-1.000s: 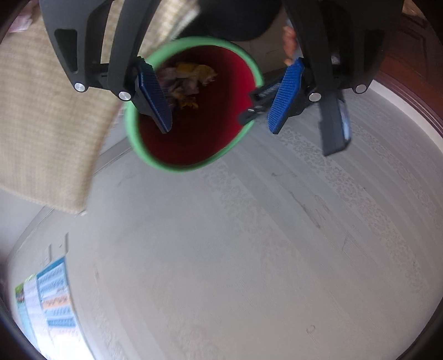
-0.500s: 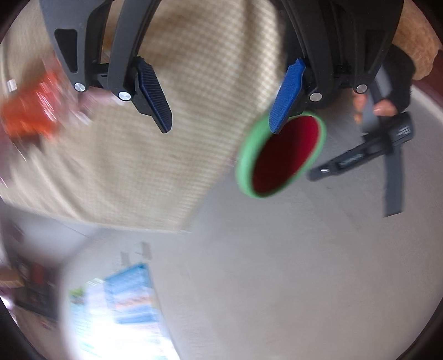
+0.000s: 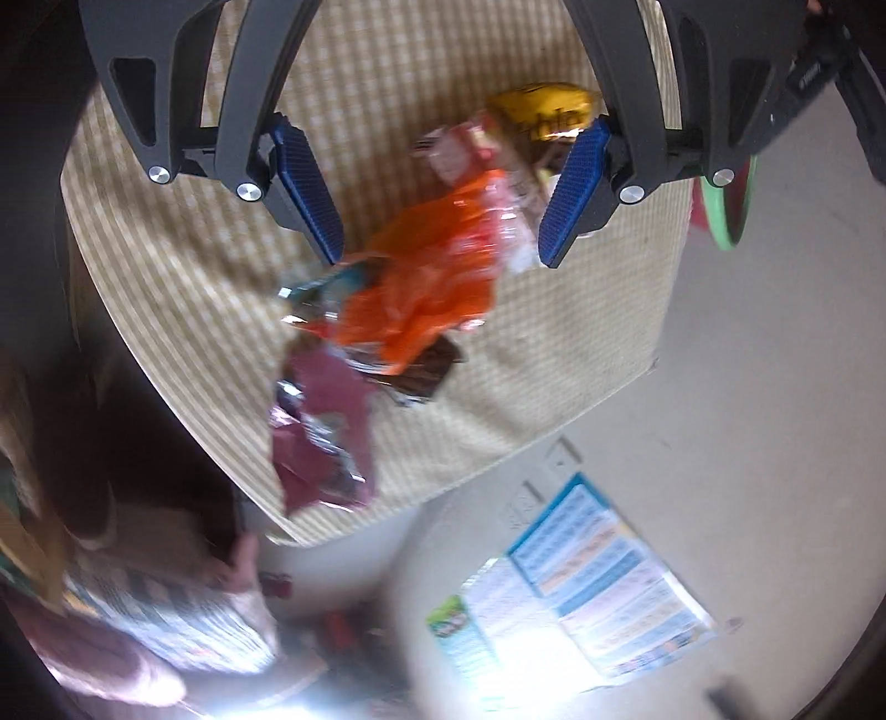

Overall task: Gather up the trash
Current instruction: 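Grasp the orange bag with the right tool while the left tool grasps a yellow wrapper, then carry both items over the red bin and open both tools to drop them, then grasp the white Pocky packet with the right tool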

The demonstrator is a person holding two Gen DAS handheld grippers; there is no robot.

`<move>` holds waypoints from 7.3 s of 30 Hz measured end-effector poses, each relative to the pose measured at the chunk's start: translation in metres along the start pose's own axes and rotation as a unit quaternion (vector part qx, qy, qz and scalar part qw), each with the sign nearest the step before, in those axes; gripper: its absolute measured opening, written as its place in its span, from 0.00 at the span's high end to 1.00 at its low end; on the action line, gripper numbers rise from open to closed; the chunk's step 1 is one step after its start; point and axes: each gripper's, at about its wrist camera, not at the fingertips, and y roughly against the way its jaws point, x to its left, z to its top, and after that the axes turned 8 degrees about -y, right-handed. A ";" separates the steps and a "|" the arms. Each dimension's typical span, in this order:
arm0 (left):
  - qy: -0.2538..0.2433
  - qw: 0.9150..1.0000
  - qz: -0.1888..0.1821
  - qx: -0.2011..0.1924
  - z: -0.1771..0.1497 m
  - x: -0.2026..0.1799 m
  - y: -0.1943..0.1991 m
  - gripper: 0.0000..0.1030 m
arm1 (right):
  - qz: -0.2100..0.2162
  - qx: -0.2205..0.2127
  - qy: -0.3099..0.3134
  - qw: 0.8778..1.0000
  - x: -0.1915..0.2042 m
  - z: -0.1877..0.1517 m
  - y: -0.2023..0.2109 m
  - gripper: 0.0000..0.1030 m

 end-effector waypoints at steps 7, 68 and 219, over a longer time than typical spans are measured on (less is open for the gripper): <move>-0.059 0.997 -0.038 0.010 0.013 -0.059 -0.026 0.28 | 0.031 0.044 -0.068 0.996 -0.020 0.012 -0.027 0.31; 0.024 0.997 0.066 0.025 0.008 0.032 -0.009 0.83 | 0.167 0.088 0.215 0.958 0.102 -0.057 0.001 0.65; -0.061 0.994 -0.030 0.085 0.023 -0.108 -0.100 0.29 | 0.010 0.041 0.162 0.986 0.023 0.013 -0.013 0.67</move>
